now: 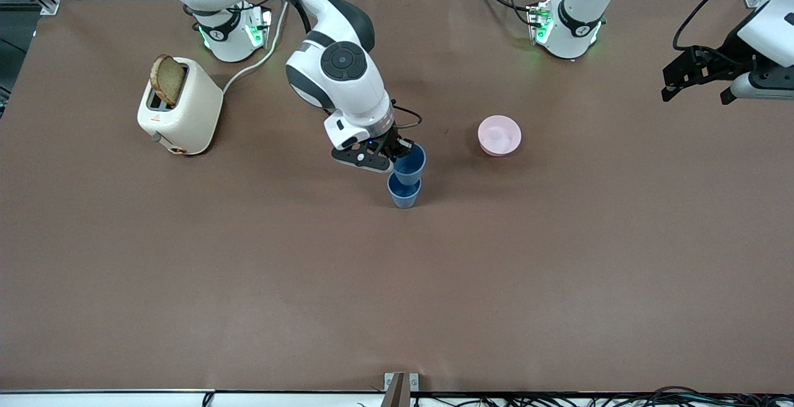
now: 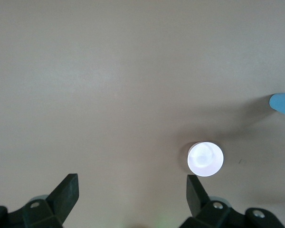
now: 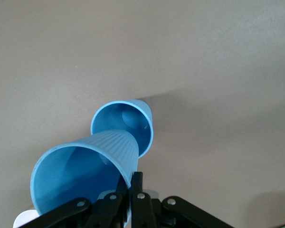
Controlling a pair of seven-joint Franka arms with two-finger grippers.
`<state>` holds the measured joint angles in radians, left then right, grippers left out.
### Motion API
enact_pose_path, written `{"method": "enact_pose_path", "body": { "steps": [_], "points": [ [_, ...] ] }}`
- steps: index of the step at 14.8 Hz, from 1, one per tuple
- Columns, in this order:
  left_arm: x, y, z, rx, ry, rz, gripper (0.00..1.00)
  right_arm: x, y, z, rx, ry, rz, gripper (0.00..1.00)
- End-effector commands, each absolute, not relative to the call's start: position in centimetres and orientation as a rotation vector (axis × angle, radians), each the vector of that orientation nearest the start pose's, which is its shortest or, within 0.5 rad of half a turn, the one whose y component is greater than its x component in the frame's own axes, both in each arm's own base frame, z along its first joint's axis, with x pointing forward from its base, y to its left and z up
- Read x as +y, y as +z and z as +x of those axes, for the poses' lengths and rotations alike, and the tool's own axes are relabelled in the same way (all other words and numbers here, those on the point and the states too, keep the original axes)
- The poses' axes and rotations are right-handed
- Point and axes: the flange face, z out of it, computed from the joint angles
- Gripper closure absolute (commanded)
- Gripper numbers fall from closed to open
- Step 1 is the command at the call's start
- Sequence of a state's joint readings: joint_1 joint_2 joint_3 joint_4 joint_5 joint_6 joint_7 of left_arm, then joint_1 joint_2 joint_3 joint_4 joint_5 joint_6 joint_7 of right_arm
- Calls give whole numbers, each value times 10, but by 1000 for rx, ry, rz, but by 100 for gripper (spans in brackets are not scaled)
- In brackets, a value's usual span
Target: Stack blue cups with both arms
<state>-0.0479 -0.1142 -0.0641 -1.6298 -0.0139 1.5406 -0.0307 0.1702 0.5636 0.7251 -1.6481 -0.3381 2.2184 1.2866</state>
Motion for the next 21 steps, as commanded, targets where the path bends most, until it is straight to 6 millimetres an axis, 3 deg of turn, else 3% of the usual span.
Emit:
{"method": "enact_pose_path", "body": {
  "steps": [1, 4, 9, 11, 12, 13, 15, 17, 21],
  "points": [
    [-60, 658, 507, 121, -52, -3149, 0, 484, 356, 489, 464, -47, -2929, 99],
    [-57, 657, 508, 124, -49, -3149, 0, 476, 356, 498, 463, -80, -2939, 99],
    [-53, 659, 508, 115, -55, -3139, 0, 479, 350, 494, 436, -93, -2957, 96],
    [-46, 659, 509, 94, -53, -3140, 0, 479, 347, 495, 430, -95, -2960, 80],
    [-45, 659, 511, 91, -60, -3140, 0, 479, 348, 496, 432, -97, -2959, 56],
    [-47, 659, 514, 94, -69, -3142, 0, 478, 348, 497, 437, -99, -2958, 24],
    [-54, 659, 517, 89, -74, -3141, 0, 473, 361, 505, 444, -129, -2952, 5],
    [-55, 657, 517, 92, -62, -3141, 0, 454, 385, 522, 466, -196, -2939, 0],
    [-53, 660, 519, 87, -79, -3143, 0, 379, 442, 554, 406, -348, -3086, 0]
  ]
}}
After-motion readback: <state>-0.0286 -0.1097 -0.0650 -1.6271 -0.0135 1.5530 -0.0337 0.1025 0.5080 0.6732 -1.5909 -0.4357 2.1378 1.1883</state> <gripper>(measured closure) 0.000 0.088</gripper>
